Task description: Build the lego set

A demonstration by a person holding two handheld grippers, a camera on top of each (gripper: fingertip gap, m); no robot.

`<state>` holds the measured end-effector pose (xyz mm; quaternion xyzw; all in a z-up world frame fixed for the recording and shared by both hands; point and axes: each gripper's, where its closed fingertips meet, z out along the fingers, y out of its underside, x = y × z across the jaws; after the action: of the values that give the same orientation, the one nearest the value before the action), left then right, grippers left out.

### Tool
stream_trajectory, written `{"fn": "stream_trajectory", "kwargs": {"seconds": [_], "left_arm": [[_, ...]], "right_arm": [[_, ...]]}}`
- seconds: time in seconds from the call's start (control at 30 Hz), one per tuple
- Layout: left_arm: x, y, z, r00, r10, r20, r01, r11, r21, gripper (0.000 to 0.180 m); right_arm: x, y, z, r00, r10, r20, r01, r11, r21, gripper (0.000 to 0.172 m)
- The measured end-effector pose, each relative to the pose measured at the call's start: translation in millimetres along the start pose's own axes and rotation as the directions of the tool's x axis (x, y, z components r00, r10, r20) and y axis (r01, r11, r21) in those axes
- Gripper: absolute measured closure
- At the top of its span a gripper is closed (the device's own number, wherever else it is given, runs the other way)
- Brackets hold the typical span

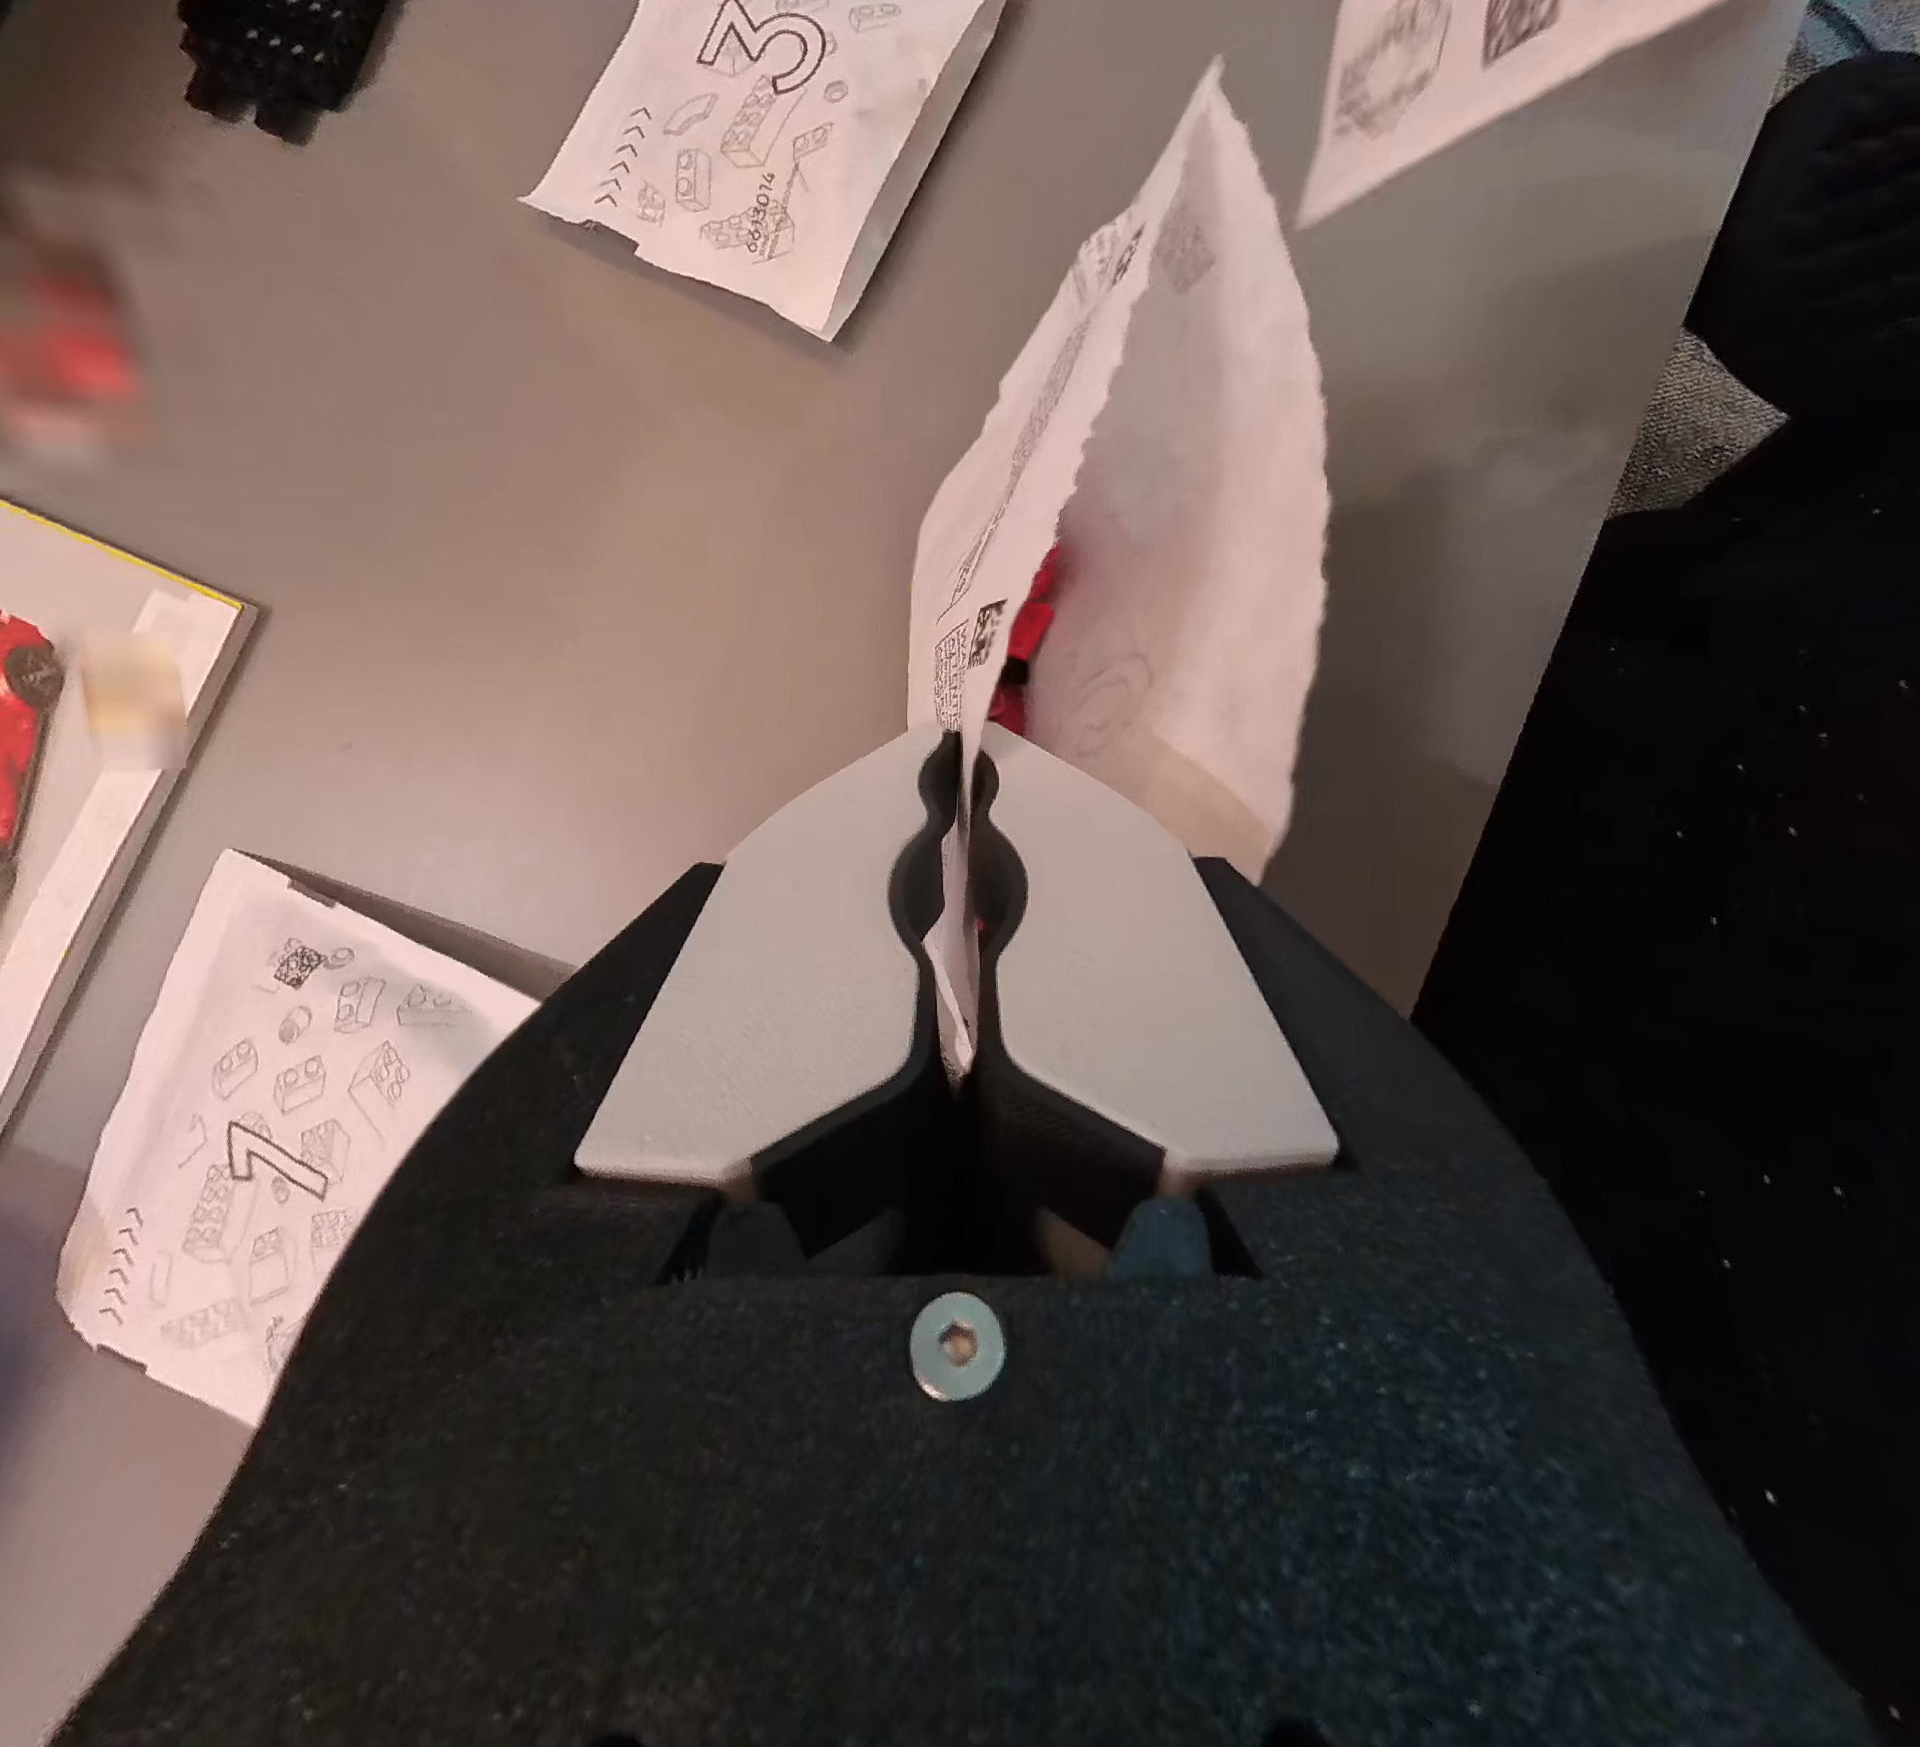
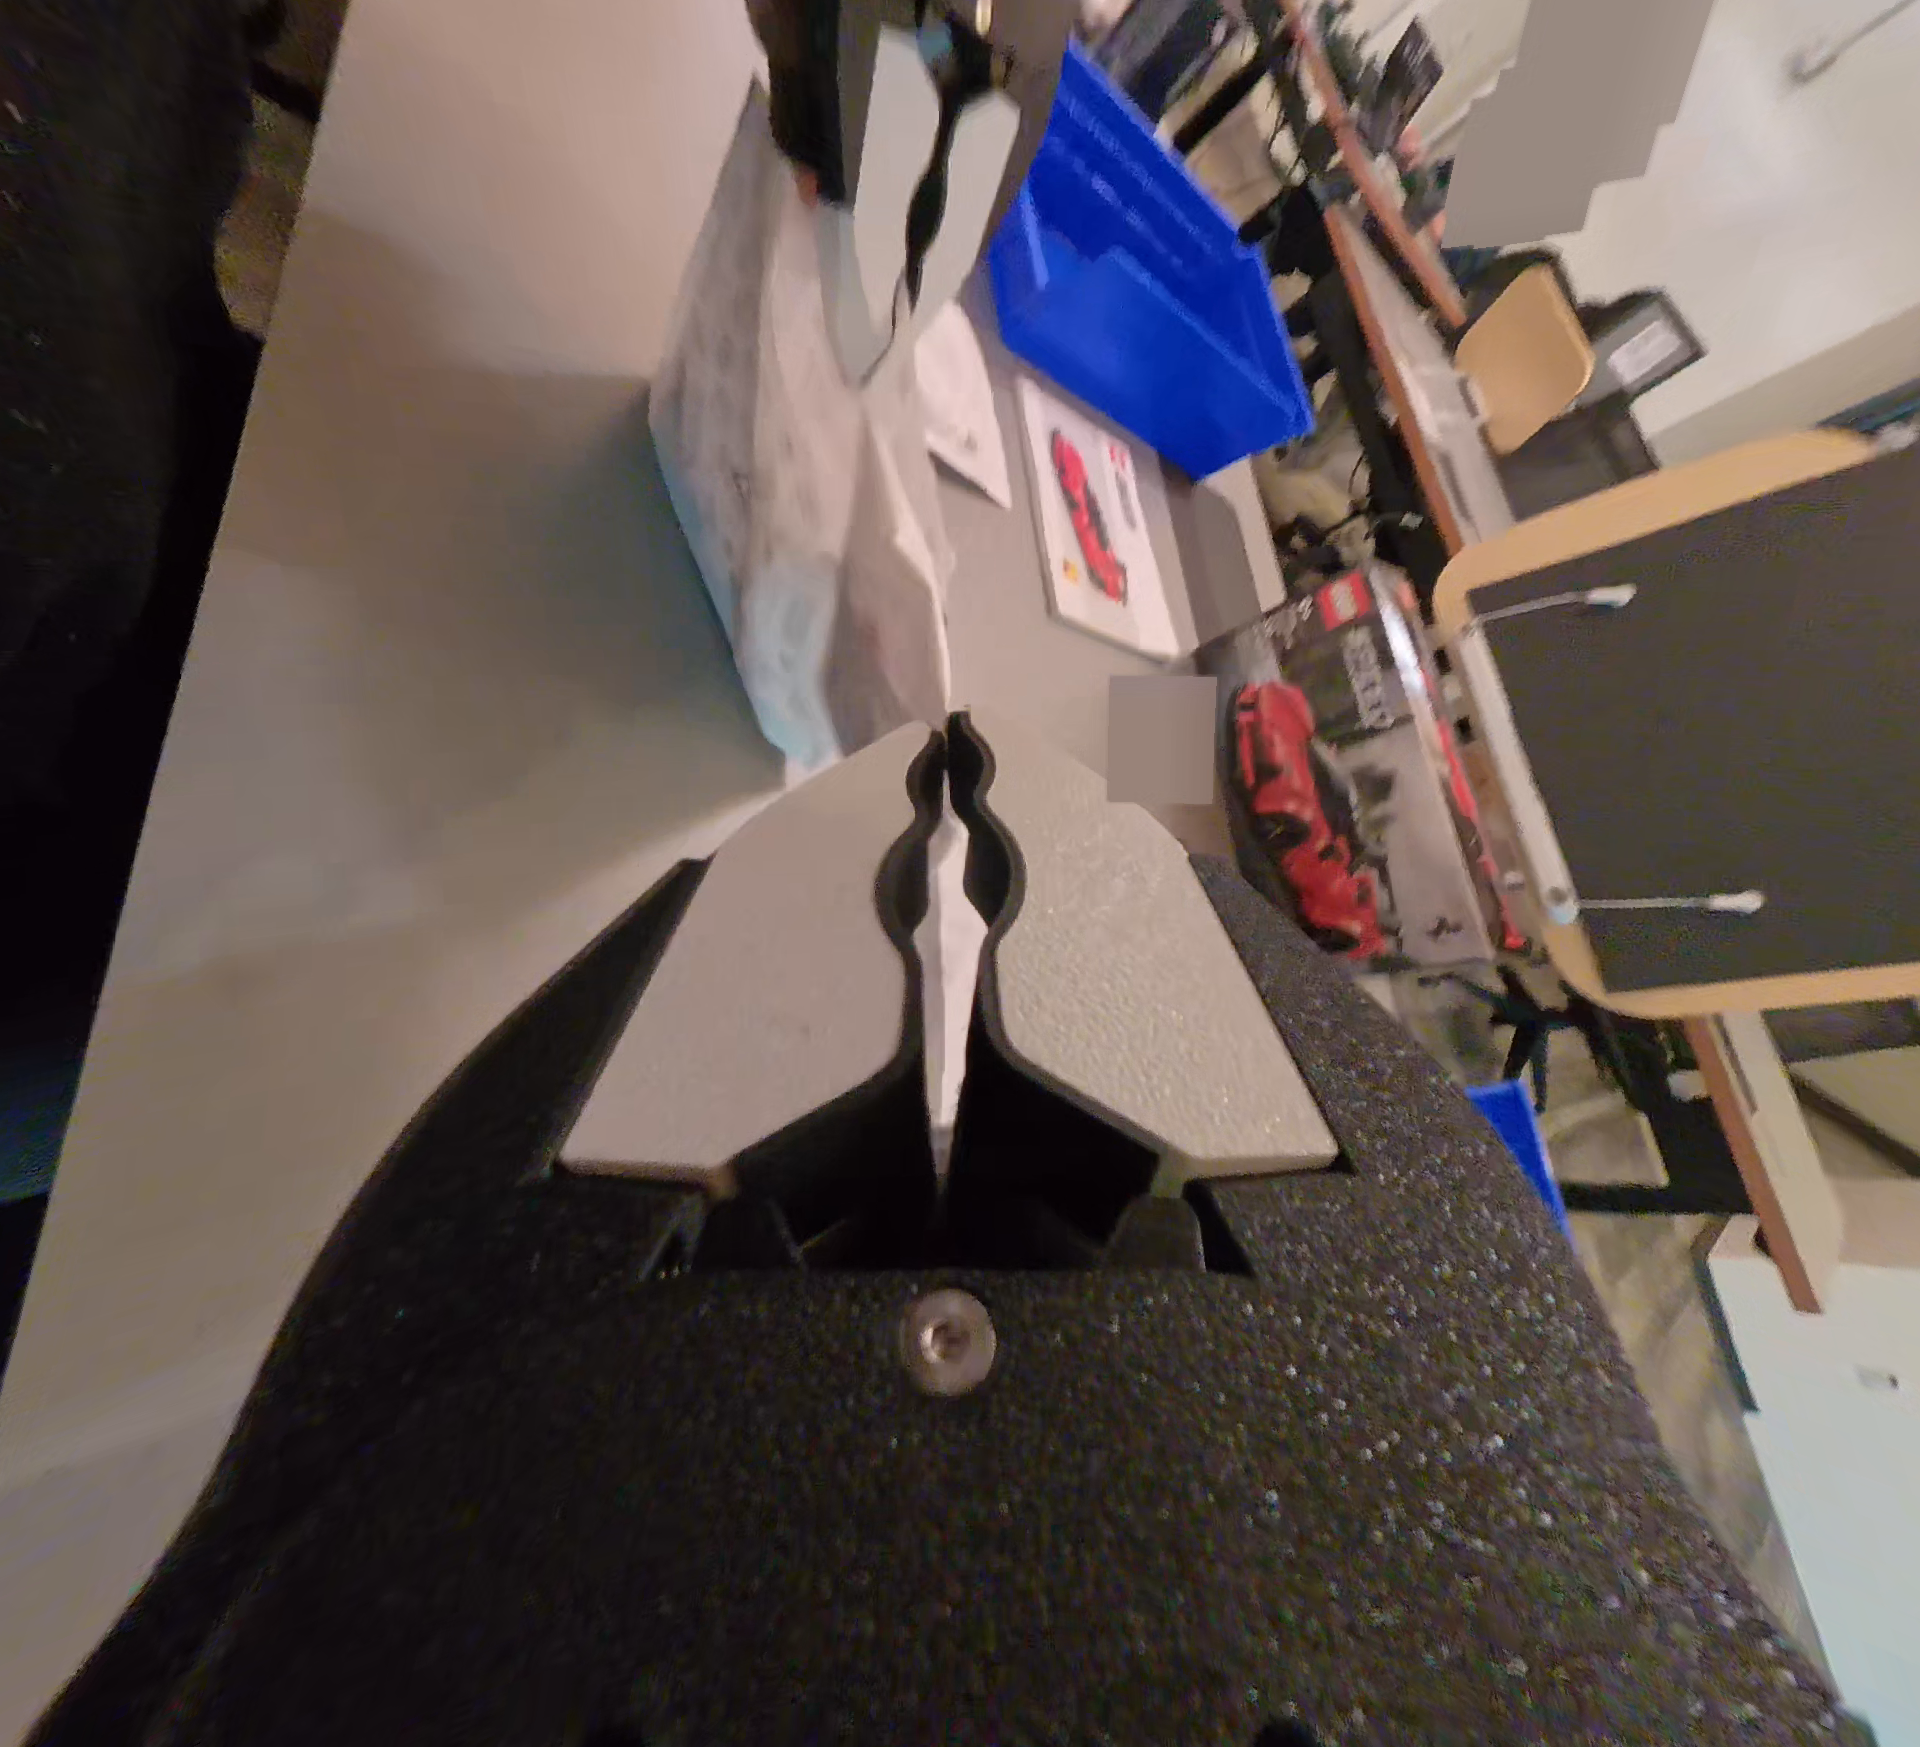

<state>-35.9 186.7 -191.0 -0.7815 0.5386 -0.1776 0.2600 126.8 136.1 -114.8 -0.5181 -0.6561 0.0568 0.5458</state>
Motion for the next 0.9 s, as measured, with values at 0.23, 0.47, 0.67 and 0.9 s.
{"fn": "stream_trajectory", "kwargs": {"seconds": [0.23, 0.47, 0.67, 0.9], "left_arm": [[-1, 22, -17, 0.999, -0.044, -0.006, 0.044, 0.999, 0.004, 0.180], [-2, 46, -36, 0.996, -0.090, 0.005, 0.090, 0.996, 0.017, 0.180], [-3, 57, -44, 0.993, -0.118, 0.025, 0.118, 0.993, 0.017, 0.180], [-3, 58, -44, 0.992, -0.127, 0.013, 0.126, 0.992, 0.028, 0.180]], "right_arm": [[-5, 50, 31, 0.994, 0.101, 0.036, -0.094, 0.981, -0.171, 0.171], [26, 9, 130, 0.984, 0.115, 0.134, -0.123, 0.991, 0.051, 0.171], [27, -39, 224, 0.893, -0.253, 0.373, 0.149, 0.947, 0.284, 0.171], [-3, 23, 245, 0.708, -0.434, 0.558, 0.372, 0.900, 0.229, 0.162]]}}
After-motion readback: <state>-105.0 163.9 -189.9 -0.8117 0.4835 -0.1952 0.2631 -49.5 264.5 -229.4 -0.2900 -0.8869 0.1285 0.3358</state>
